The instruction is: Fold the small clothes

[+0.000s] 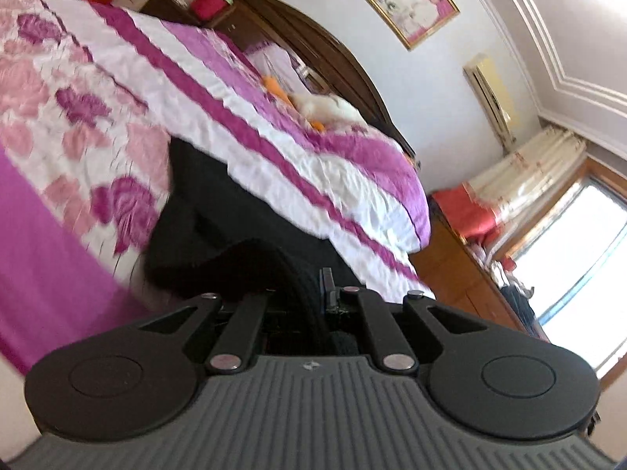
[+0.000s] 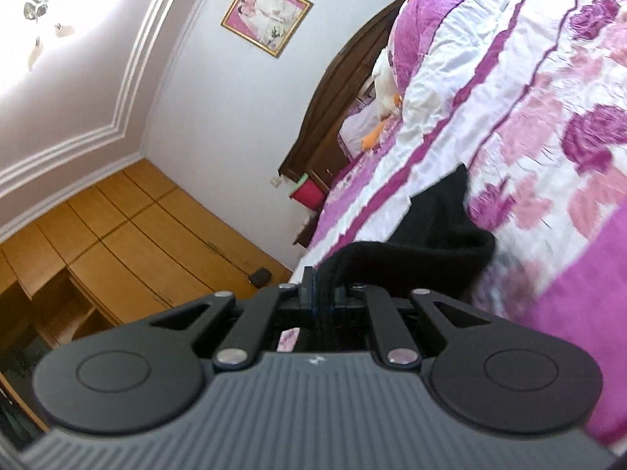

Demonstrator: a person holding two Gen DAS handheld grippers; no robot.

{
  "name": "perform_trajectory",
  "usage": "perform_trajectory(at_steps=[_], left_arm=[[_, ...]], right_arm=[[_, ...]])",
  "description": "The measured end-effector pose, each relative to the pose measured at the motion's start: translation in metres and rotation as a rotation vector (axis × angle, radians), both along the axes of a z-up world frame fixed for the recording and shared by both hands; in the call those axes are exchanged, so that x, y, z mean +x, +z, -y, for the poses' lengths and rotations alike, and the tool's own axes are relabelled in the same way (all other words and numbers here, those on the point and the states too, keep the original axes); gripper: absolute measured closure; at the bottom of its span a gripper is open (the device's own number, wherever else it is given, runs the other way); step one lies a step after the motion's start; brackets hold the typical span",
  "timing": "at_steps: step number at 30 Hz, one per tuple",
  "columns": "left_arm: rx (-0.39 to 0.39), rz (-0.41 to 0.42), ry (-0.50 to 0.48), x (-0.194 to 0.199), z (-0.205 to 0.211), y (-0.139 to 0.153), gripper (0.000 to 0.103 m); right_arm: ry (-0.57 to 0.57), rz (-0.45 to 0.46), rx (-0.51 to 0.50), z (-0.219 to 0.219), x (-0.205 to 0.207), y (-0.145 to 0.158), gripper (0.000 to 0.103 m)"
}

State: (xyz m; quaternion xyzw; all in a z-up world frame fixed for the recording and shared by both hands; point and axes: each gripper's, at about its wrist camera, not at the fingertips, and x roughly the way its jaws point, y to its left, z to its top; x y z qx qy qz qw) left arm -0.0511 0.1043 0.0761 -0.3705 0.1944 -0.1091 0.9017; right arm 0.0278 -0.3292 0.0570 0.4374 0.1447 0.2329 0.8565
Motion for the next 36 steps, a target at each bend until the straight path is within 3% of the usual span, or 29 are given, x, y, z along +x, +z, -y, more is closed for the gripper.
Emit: perform_trajectory(at_steps=[9,16,28,36], left_arm=[[0.034,0.015,0.134,0.081,0.004,0.038,0.096],[0.092,0.009,0.193,0.157,0.004,0.04,0.096],[0.195,-0.159,0.227,0.283,-0.006,-0.028,0.096],[0.296,-0.305,0.15,0.34,-0.012,-0.083,0.095]], right_arm=[[-0.034,0.029,0.004,-0.008,0.08,0.02,0.095],[-0.07,0.033,-0.044,-0.015,0.148,0.016,0.095],[-0.083,-0.054,-0.211,-0.039,0.243,-0.027,0.095],[-0.08,-0.218,-0.39,-0.054,0.288,-0.068,0.093]])
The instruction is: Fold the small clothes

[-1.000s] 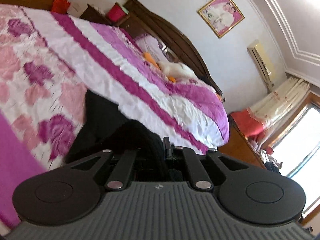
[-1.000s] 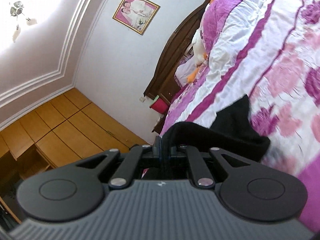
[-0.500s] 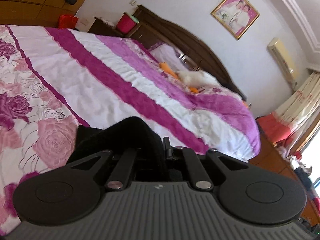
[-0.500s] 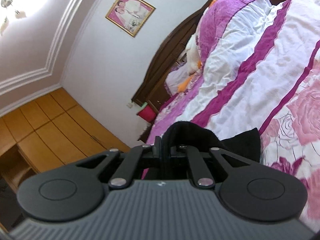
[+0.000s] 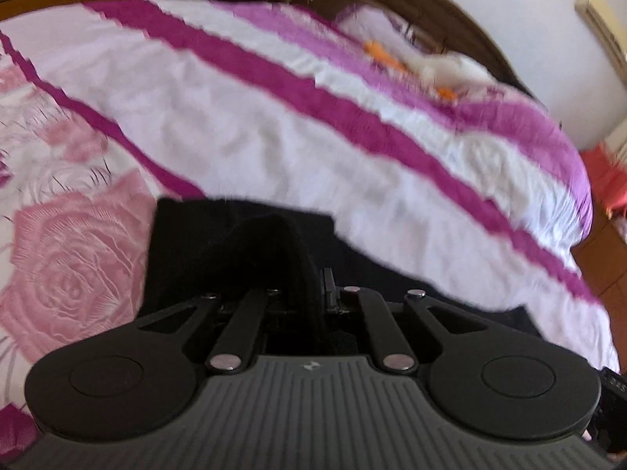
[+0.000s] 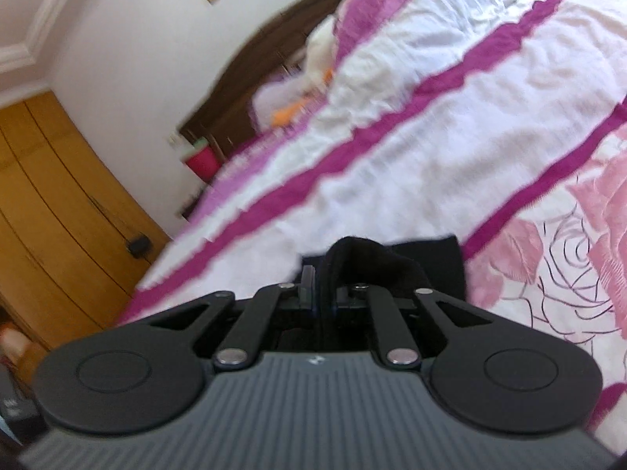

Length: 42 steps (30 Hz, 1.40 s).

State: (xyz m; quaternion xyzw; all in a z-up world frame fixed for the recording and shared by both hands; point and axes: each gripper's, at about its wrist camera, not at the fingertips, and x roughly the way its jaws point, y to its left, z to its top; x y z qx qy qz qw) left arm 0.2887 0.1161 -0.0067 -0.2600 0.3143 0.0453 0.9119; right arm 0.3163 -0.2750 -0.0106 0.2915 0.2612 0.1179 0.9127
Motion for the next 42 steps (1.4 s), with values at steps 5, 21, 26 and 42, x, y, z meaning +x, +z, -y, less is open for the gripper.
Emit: perform_trajectory(at_steps=[5,21,26,42], left_arm=[[0.044,0.001,-0.046,-0.004,0.0,0.0,0.09],[0.293,-0.007,-0.18,-0.09,0.012,0.046,0.046],[0.294,-0.023,-0.299,-0.09,0.024,0.039,0.046],[0.285,0.067,-0.17,-0.014,0.019,0.032,0.047]], right_arm=[[0.006,-0.026,0.021,0.004,-0.004,-0.005,0.093],[0.117,0.114,-0.453,-0.003,-0.077,0.042,0.056],[0.273,0.11,-0.54,-0.016,-0.077,0.039,0.057],[0.184,0.154,-0.501,-0.042,-0.009,0.034,0.059]])
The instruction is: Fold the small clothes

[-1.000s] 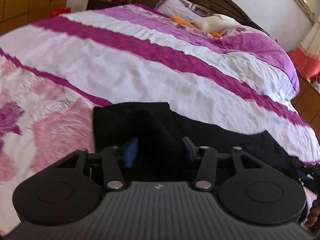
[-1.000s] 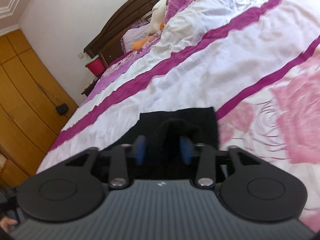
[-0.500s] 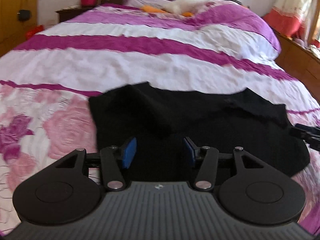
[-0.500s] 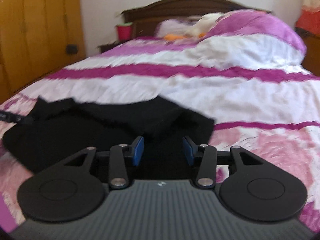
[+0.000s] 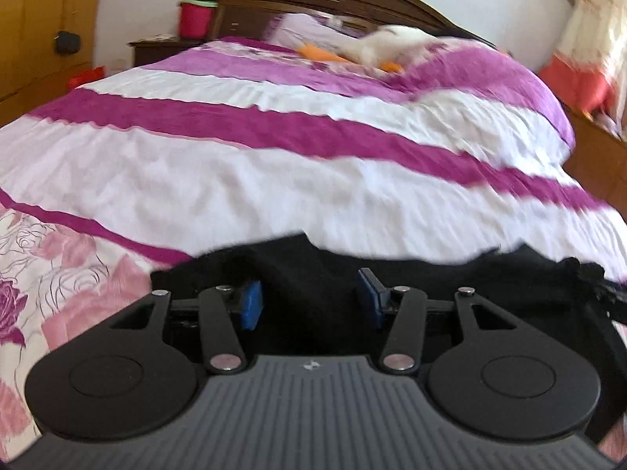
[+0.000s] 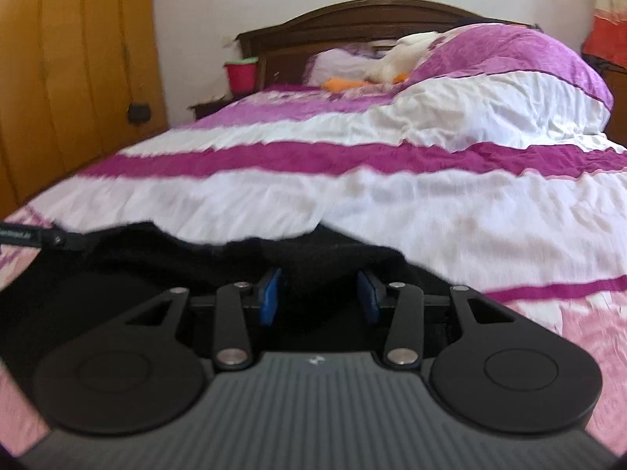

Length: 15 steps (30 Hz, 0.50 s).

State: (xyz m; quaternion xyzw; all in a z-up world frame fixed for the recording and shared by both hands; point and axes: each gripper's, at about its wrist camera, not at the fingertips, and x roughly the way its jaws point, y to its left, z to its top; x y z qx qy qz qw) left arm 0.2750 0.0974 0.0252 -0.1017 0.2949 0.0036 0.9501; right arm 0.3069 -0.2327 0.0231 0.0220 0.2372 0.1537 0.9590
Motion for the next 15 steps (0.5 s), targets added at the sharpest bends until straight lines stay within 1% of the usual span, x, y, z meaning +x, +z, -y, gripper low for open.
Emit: perform_trajectory(at_steps=[4,7,10,12,15], left_arm=[[-0.026,-0.014,0.049,0.019,-0.007,0.0,0.047],[-0.042,0.006,0.061,0.021,-0.013,0.006,0.046],[-0.021,0.03,0.061,0.017,-0.016,0.015,0.046],[-0.003,0.045,0.068,0.012,-0.019,0.021,0.046],[0.003,0.06,0.084,0.004,-0.021,0.027,0.046]], right_arm=[[-0.068,-0.017,0.041,0.0,0.022,-0.005,0.058],[-0.098,-0.025,0.108,0.007,0.027,-0.006,0.058],[-0.119,0.0,0.16,0.016,0.023,-0.001,0.058],[-0.129,0.015,0.163,0.022,0.017,0.006,0.058],[-0.135,0.044,0.151,0.026,0.01,0.014,0.058]])
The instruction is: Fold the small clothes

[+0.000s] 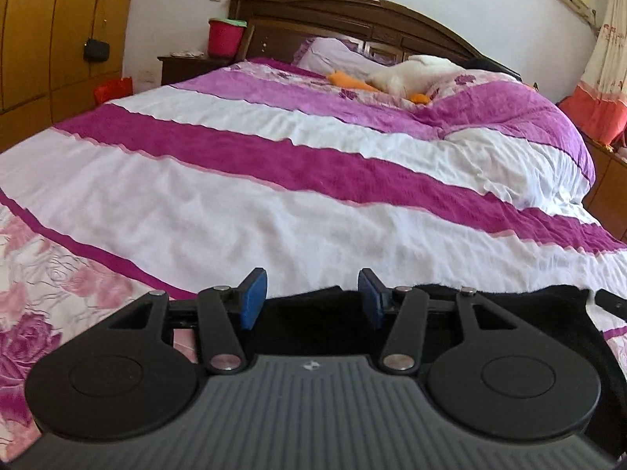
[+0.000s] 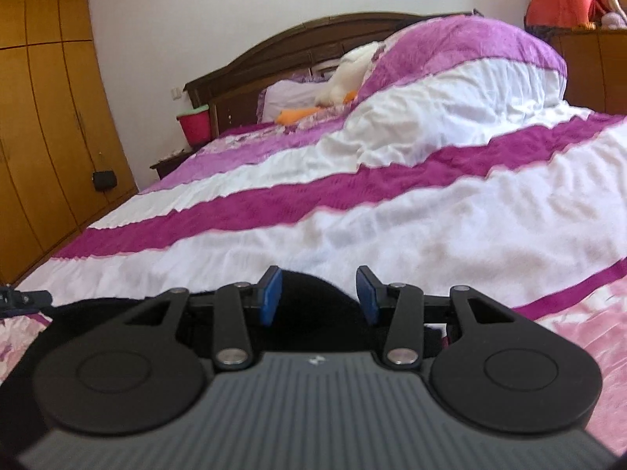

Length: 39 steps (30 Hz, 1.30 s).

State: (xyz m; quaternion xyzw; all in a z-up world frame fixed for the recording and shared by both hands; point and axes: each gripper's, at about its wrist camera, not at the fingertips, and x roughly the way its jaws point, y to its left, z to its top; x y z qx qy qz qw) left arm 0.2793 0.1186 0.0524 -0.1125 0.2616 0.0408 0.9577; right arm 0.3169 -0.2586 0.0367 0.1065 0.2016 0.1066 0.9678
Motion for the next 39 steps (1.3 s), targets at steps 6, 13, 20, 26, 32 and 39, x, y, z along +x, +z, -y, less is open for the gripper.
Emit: perform_trajectory(at_steps=[6,13,20,26,32,39], left_arm=[[0.012,0.032,-0.025,-0.015,0.008,0.006,0.045],[0.077,-0.09,-0.085,-0.002,0.022,-0.02,0.045],[0.085,-0.16,0.006,0.019,-0.003,-0.058,0.045],[0.067,-0.154,0.02,0.005,-0.01,-0.047,0.045],[0.105,-0.159,-0.011,-0.026,0.002,-0.022,0.045],[0.162,-0.16,-0.007,-0.076,0.013,-0.006,0.035]], right_arm=[[0.085,-0.002,-0.01,-0.003,-0.012,0.004,0.056],[0.128,-0.118,-0.094,-0.025,0.005,-0.02,0.057],[0.102,-0.175,-0.101,-0.024,0.017,-0.046,0.06],[0.075,-0.159,-0.049,-0.017,0.009,-0.037,0.06],[-0.006,-0.107,-0.002,-0.004,-0.027,-0.014,0.059],[-0.042,-0.083,0.074,0.021,-0.077,0.002,0.042]])
